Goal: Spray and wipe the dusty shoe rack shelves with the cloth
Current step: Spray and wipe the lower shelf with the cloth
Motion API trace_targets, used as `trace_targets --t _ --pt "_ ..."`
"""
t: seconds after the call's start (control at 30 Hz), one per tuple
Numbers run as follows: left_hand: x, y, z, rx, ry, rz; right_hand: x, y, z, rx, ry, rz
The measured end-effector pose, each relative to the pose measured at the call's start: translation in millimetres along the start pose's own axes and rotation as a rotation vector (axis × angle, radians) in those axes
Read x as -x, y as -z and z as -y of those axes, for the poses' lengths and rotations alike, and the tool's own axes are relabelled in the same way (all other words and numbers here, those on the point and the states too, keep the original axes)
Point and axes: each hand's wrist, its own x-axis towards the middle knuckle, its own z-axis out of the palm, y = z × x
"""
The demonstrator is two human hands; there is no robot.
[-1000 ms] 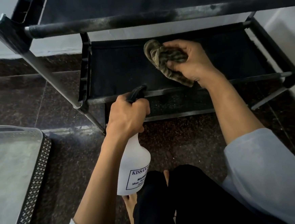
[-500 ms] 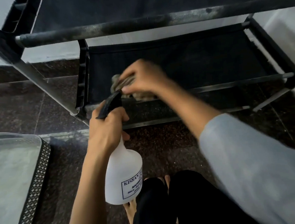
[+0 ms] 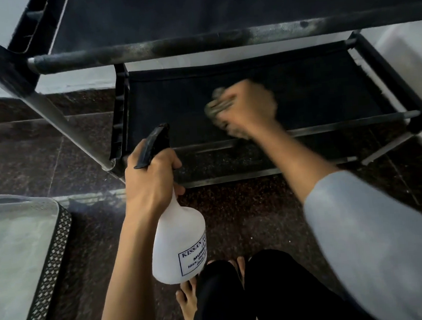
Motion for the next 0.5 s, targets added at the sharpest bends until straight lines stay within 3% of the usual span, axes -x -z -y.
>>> trace_targets --t 0.07,0.13,0.23,0.4,0.5 --pt "-1.8 -5.4 0.7 -0.010 -0.028 0.014 25.8 -8.4 33.1 -0.091 0.221 0.172" --pt "-1.1 -11.0 1.9 -0.012 -0.059 0.028 27.8 -1.9 32.5 -0.131 0.256 0.201" --pt "-0.2 -18.9 2.4 0.015 -0.097 0.053 1.9 22.3 -20.3 0.009 0.021 0.100" --pt "-8.0 -34.4 1.2 0.065 -0.129 0.150 -39.4 69.1 -138.4 0.217 -0.462 -0.305" --pt "-15.0 -47.7 2.3 0.065 -0.135 0.179 -45.8 56.3 -125.9 0.210 -0.430 -0.335"
